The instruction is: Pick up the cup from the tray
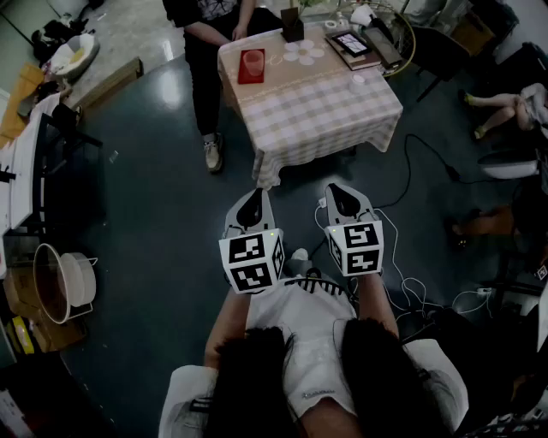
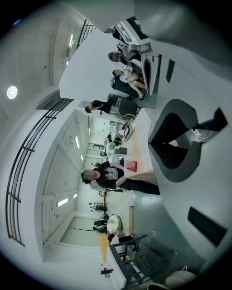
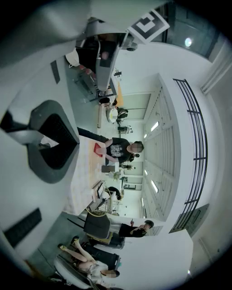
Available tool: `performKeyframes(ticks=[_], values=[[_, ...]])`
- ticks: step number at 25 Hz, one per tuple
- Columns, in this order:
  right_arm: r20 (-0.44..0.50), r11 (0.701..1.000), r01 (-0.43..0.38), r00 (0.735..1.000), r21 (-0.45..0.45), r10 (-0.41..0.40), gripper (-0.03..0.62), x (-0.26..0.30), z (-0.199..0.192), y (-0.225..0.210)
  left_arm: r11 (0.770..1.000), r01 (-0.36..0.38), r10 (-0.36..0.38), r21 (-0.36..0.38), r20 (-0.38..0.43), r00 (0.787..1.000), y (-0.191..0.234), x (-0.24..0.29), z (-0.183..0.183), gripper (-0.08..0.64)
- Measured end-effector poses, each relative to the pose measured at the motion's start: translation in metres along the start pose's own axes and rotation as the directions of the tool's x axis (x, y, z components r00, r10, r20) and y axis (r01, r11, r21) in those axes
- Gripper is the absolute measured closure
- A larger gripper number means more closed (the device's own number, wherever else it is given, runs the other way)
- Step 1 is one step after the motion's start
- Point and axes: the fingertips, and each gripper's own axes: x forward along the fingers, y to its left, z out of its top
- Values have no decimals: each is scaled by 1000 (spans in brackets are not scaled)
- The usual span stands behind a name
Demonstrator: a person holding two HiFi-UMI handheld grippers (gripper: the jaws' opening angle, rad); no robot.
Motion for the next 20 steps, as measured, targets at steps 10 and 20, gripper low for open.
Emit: performKeyframes(ticks=[10,20], values=[[8,1000,-2,1000,-4,2,584,-3,0,2,1000,12,-12,-29,4,1000,0,-6,-4,554],[61,994,-112,992,-6,113,567,-6,5,14,998,6,-6,-70,4,1000,0,-5,-8,554]])
